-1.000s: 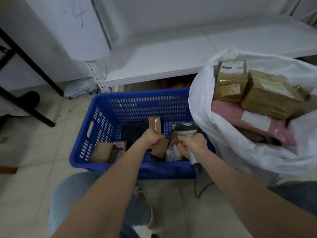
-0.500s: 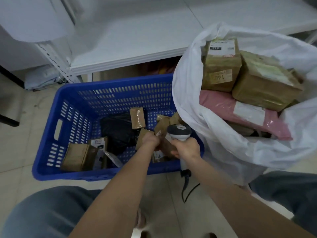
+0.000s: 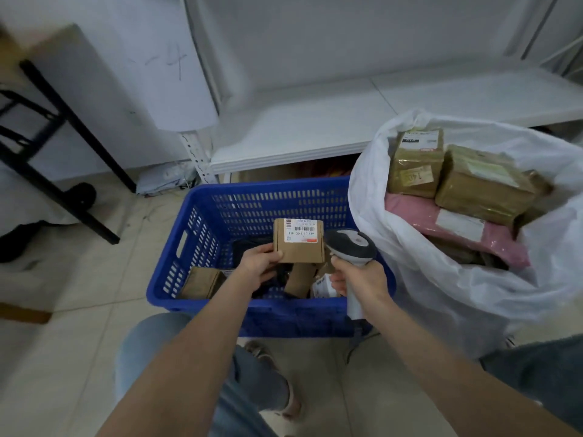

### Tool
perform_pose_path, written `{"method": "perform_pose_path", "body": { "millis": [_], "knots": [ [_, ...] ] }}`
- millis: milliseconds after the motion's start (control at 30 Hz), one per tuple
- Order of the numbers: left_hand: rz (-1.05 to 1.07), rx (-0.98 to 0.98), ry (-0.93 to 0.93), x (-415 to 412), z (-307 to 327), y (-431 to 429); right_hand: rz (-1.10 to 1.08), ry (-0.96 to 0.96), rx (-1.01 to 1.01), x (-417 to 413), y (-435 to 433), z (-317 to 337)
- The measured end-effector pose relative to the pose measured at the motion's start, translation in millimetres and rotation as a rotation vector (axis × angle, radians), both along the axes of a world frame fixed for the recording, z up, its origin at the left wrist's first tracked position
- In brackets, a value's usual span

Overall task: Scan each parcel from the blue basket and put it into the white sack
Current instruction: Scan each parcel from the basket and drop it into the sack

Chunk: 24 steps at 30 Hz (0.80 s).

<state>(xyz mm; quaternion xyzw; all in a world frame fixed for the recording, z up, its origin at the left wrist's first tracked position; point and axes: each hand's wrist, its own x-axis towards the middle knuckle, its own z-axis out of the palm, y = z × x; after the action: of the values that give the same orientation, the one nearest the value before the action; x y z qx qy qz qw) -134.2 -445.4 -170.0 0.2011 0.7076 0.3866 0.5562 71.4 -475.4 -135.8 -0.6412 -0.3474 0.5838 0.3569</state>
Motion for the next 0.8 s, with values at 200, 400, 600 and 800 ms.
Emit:
{"method": "perform_pose_path", "body": {
  "millis": [200,400,600,800],
  "knots": [
    [-0.004,0.085,-0.028,20.5,10.0,-20.4,0.07,-0.084,0.079,11.9,-34.8,25.8],
    [-0.03,0.119,-0.027,35.5,14.8,-23.0,0.064,-0.087,0.095,26.3,-47.6,31.6],
    [-0.044,0.135,-0.011,41.7,22.6,-19.5,0.02,-0.071,0.115,33.2,-46.8,36.9],
    [-0.12,0.228,-0.024,61.1,66.2,-0.1,-0.148,-0.003,0.205,53.3,-30.8,53.6]
  ]
}}
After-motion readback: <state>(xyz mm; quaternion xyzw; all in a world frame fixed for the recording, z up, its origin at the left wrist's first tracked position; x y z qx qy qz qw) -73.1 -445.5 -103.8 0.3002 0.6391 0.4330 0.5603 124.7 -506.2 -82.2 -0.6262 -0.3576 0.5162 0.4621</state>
